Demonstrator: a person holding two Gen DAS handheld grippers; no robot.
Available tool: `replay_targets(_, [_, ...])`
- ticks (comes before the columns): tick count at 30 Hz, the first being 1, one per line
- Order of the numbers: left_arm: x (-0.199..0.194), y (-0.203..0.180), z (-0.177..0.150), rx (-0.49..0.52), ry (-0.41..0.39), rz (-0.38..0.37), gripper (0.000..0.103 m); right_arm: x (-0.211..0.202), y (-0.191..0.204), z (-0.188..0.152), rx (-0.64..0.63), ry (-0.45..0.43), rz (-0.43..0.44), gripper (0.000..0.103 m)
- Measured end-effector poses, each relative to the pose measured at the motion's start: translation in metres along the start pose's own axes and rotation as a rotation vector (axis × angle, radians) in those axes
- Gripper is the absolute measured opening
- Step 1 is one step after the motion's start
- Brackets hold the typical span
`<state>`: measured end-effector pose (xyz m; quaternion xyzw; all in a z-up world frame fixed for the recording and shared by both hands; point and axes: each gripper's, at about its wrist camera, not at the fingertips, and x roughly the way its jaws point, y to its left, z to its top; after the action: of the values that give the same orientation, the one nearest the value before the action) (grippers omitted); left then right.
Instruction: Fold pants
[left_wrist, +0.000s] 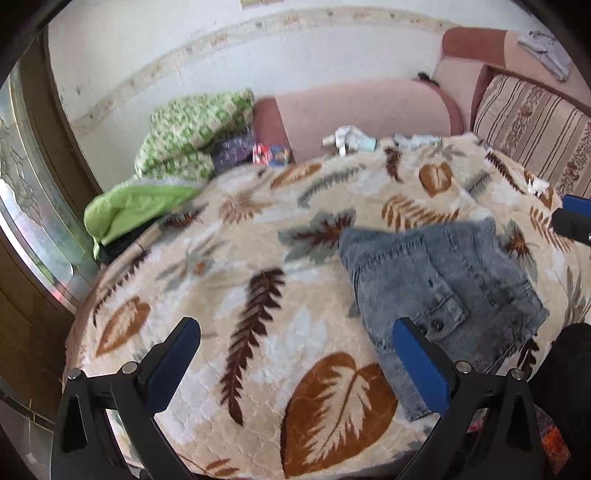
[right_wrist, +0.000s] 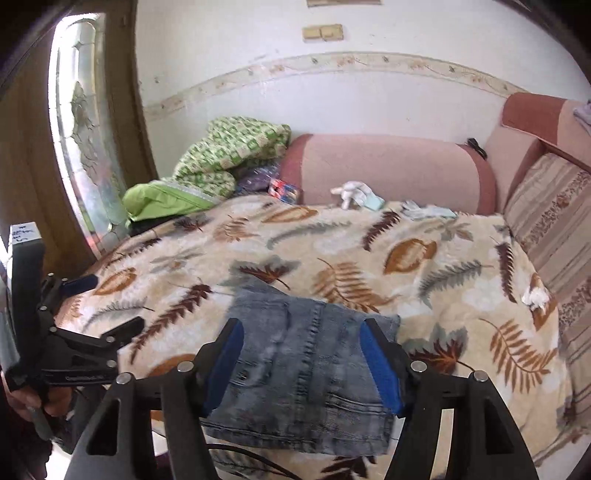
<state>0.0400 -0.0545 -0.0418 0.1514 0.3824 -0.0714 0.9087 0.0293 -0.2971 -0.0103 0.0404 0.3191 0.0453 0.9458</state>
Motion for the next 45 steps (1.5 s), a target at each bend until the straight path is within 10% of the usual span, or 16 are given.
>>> replay_targets(9, [0.036,-0.008,-0.014,-0.037,0.118,-0.067,0.103,0.043,-0.093,-0.055,0.278,0.168,-0.053,0.069])
replay_targets(22, [0.080,-0.001,-0.009,-0.159,0.174,-0.456,0.103,0.095,-0.131,-0.085,0.432,0.282,0.189,0.069])
replay_targets(45, [0.141,-0.031,0.004,-0.129,0.314,-0.798,0.103,0.179,-0.151,-0.067,0.543,0.481,0.606,0.080])
